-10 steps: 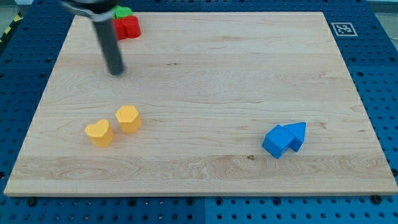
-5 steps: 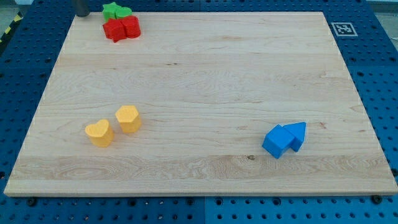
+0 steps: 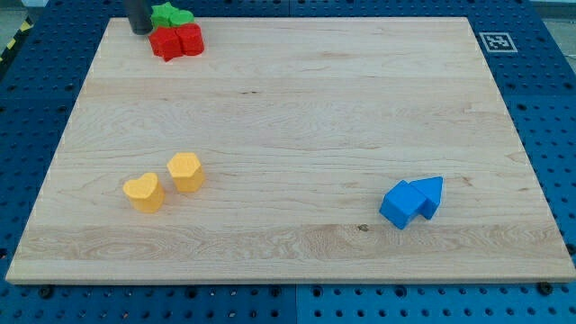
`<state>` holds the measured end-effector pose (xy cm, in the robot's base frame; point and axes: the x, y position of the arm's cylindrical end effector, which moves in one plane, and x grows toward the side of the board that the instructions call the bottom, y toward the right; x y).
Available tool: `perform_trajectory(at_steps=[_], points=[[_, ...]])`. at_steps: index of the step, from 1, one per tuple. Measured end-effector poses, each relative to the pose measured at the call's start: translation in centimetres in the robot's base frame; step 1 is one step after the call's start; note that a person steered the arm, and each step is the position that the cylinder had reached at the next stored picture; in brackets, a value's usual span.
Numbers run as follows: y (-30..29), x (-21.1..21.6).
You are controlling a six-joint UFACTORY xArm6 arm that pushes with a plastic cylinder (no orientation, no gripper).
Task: Slide the red star and red circle to the top center
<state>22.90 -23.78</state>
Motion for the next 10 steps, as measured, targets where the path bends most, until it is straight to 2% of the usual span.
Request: perform_trajectory(at_steps=[3,6,10], points=[[4.4,3.6],[8.0,3.9],[15.9,3.1]])
